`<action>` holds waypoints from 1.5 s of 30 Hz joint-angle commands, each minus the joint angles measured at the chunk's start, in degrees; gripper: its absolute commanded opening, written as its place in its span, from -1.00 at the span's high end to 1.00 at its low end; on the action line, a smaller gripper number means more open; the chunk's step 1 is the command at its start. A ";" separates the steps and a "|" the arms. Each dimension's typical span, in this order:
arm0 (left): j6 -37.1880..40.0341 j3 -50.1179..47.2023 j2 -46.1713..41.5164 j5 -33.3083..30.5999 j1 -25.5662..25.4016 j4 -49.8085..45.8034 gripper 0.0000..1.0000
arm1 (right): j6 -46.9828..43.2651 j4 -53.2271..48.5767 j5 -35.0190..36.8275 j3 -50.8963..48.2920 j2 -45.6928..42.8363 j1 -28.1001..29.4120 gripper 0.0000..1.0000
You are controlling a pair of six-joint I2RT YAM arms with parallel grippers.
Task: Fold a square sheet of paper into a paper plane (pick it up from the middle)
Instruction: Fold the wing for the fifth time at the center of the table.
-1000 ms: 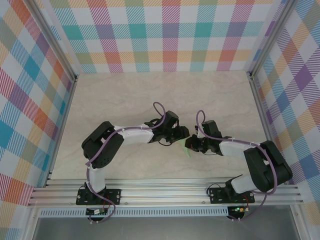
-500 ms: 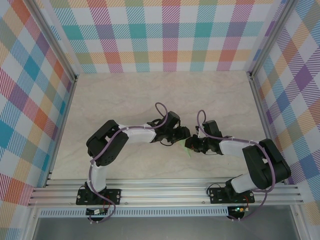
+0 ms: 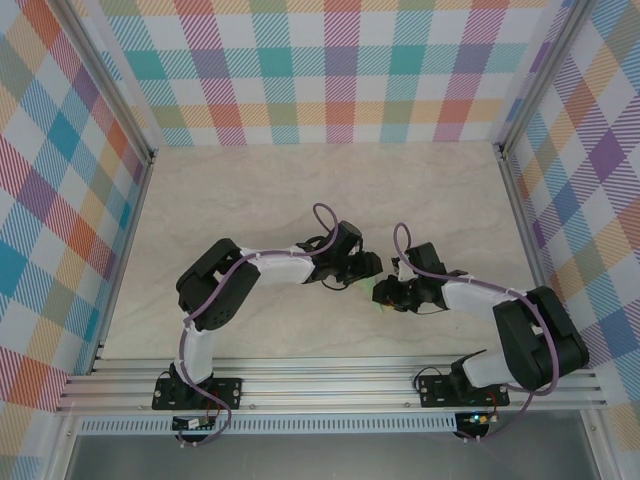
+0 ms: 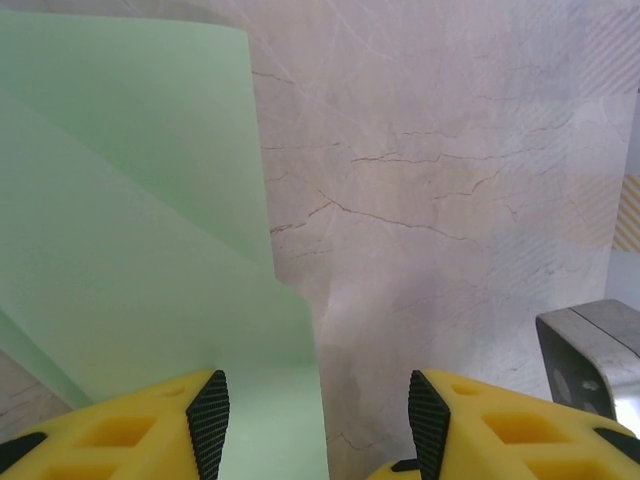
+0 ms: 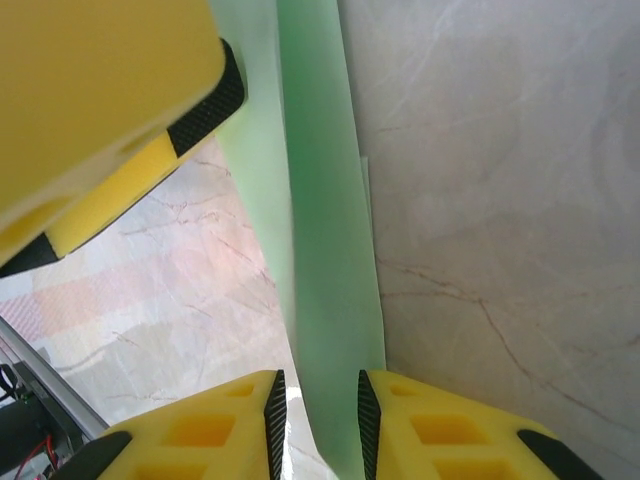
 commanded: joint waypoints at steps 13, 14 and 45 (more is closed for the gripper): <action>0.70 1.52 1.24 0.09 0.70 -0.67 -0.06 | -3.62 -5.54 -2.16 3.23 1.61 -0.38 0.80; 0.77 1.70 1.37 0.22 0.67 -0.82 -0.06 | -3.80 -5.60 -2.29 3.28 1.87 -0.33 0.82; 0.50 1.74 1.56 0.58 0.91 -0.86 -0.04 | -5.59 -9.18 -1.39 4.36 1.92 -0.31 0.51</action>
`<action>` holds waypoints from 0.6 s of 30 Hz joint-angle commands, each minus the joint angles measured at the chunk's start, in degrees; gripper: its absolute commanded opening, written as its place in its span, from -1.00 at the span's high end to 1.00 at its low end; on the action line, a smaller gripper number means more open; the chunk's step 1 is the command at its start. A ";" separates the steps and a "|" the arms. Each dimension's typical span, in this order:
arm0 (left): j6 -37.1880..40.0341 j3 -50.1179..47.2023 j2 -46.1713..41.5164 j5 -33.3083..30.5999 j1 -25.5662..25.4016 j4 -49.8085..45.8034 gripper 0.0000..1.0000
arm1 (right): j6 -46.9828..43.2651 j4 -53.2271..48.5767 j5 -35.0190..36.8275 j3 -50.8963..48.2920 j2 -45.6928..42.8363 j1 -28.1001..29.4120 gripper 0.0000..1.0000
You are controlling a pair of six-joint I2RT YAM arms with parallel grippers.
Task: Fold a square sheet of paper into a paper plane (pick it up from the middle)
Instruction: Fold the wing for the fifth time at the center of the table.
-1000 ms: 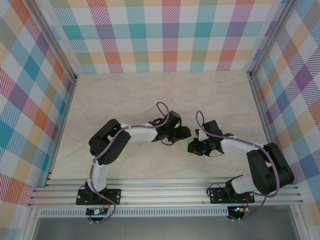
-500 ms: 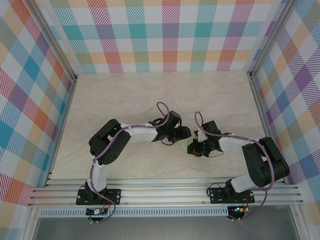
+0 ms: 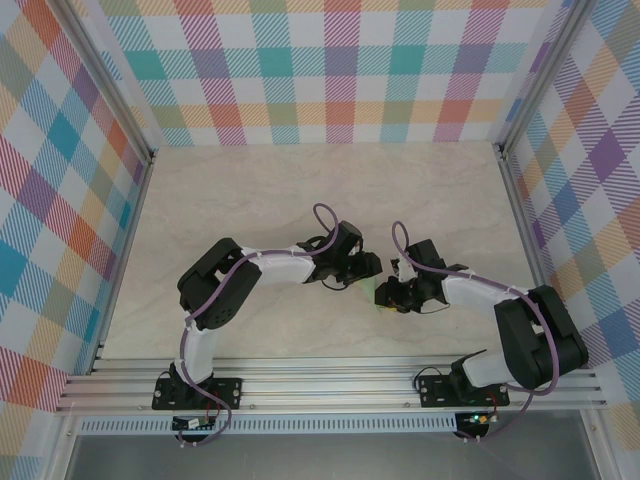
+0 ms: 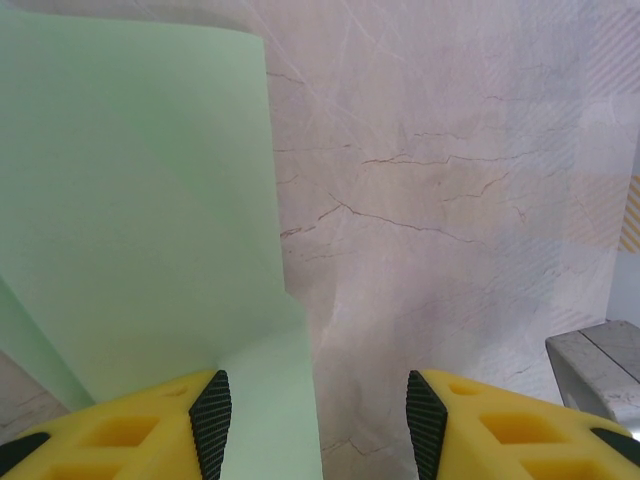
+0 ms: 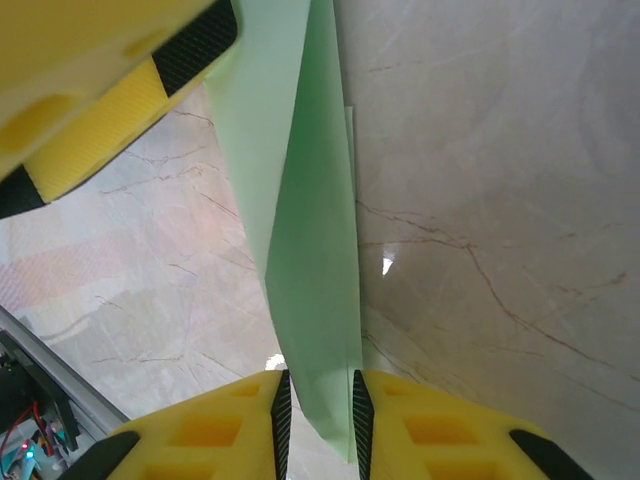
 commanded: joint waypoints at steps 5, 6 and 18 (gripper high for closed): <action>0.40 1.62 1.11 0.40 0.69 -0.74 -0.05 | -1.64 -0.87 -0.50 1.74 2.19 -0.05 0.51; 0.40 1.66 1.11 0.43 0.76 -0.77 -0.04 | -1.67 -1.24 -0.25 1.87 2.32 -0.05 0.51; 0.37 1.96 1.25 0.86 0.72 -0.63 -0.04 | -3.24 -1.04 -2.26 2.79 2.26 0.00 0.31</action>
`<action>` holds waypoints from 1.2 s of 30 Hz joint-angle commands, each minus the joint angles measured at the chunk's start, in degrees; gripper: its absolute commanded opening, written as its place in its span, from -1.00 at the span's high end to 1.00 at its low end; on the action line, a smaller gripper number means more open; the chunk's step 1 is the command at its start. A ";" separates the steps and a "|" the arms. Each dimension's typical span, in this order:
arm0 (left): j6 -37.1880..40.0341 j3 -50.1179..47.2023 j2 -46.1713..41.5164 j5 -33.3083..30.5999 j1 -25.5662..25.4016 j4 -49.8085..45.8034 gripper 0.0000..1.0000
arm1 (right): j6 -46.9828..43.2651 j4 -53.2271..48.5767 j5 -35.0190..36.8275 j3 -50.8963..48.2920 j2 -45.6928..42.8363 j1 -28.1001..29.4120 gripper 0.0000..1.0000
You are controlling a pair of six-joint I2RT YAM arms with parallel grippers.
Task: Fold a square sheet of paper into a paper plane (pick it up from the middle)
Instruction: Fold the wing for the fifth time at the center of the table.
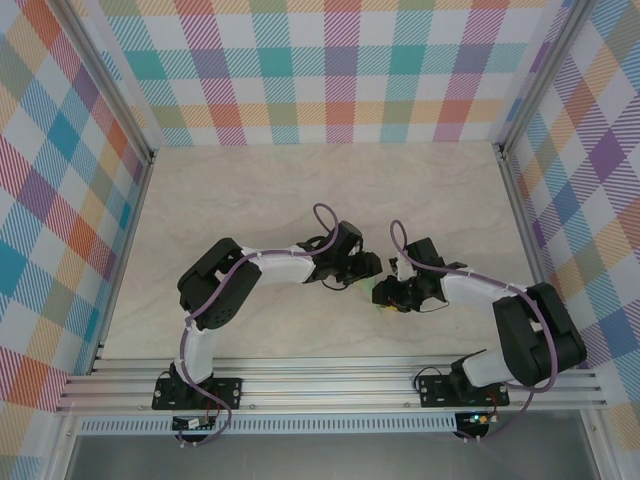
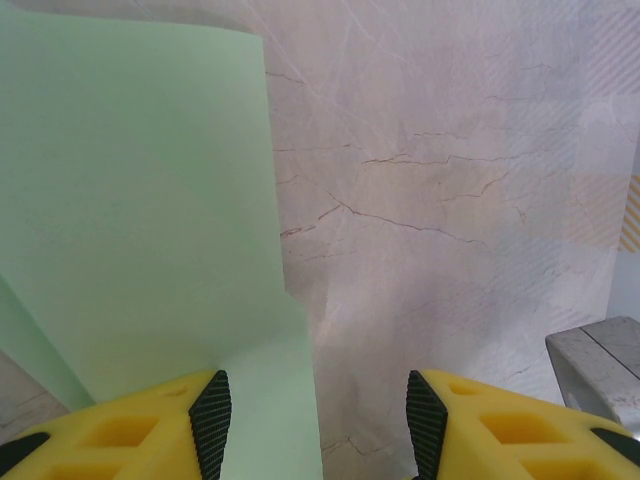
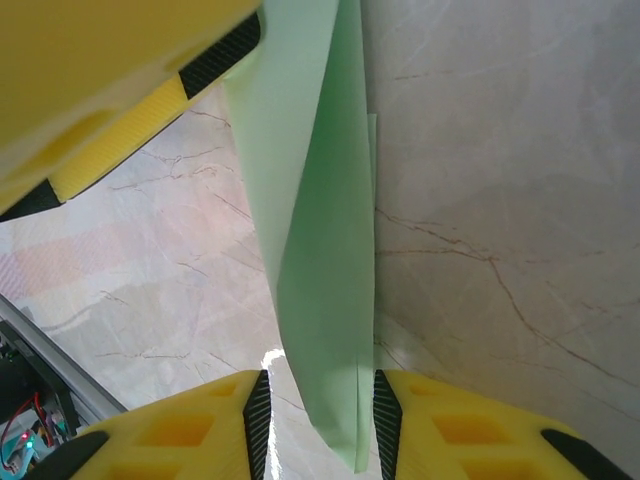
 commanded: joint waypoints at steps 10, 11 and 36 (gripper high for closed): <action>0.37 1.95 1.17 0.82 0.74 -0.71 -0.04 | -0.98 -1.39 0.14 1.79 3.44 0.04 0.54; 0.42 1.92 1.16 0.79 0.69 -0.75 -0.04 | -0.72 -1.29 0.04 1.62 3.43 0.00 0.56; 0.08 2.47 2.95 0.29 0.89 -3.35 -0.03 | 2.56 -5.93 5.87 2.12 -4.40 -0.05 0.55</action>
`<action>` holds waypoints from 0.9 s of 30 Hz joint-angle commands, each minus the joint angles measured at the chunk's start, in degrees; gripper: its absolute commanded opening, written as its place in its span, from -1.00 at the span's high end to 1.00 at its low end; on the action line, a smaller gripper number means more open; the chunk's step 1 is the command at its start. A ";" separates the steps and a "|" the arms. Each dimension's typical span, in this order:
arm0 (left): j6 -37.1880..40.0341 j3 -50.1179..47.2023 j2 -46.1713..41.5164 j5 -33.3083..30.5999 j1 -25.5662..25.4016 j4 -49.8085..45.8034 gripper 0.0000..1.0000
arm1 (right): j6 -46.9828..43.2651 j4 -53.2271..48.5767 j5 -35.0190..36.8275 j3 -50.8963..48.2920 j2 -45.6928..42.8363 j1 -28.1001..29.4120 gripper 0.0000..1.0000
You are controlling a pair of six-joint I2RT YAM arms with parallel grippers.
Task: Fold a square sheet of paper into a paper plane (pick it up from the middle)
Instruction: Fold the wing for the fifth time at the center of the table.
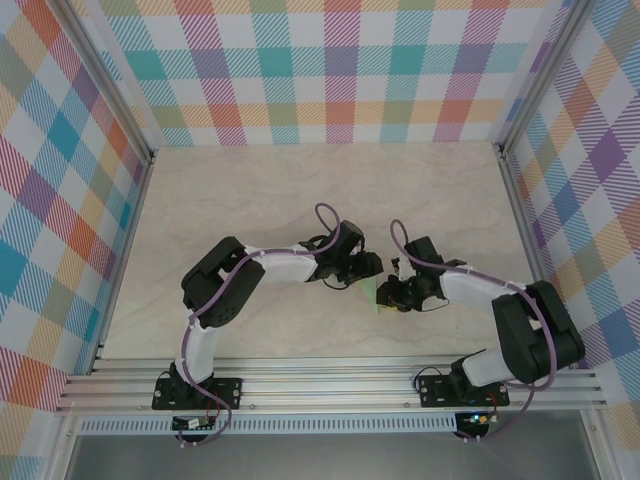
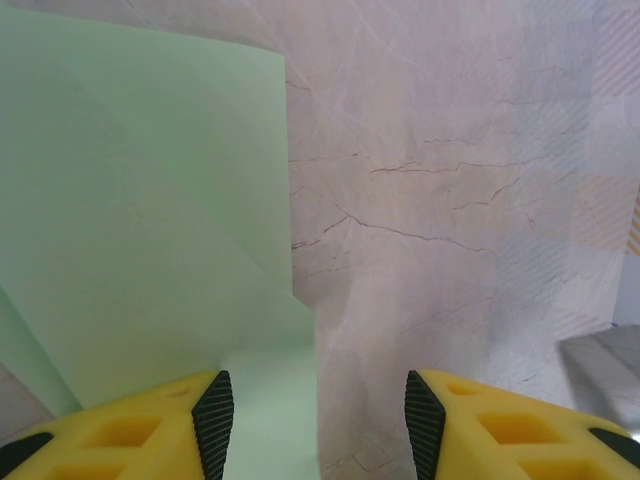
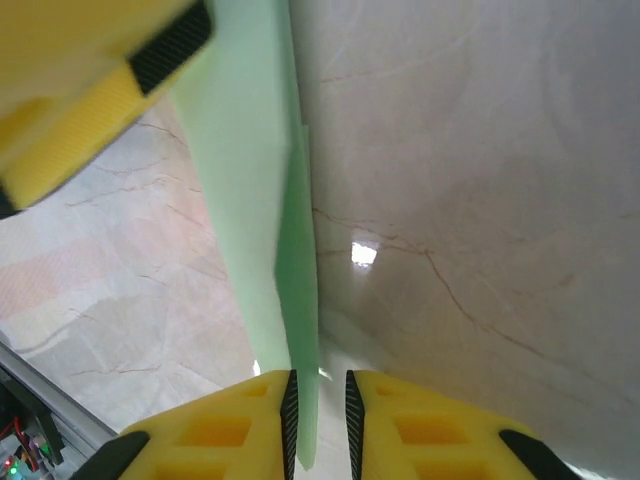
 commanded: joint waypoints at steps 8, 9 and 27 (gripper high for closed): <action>0.00 1.13 1.26 0.03 0.77 -2.70 -0.03 | 3.30 7.35 -12.82 0.54 -3.16 0.24 0.72; -0.02 1.14 1.10 -0.06 0.80 -2.59 -0.03 | 3.48 8.23 -13.95 0.65 -2.52 0.24 0.72; 0.24 1.54 1.25 0.29 0.81 -2.79 -0.03 | 2.73 5.94 -6.82 -0.86 9.73 0.06 0.77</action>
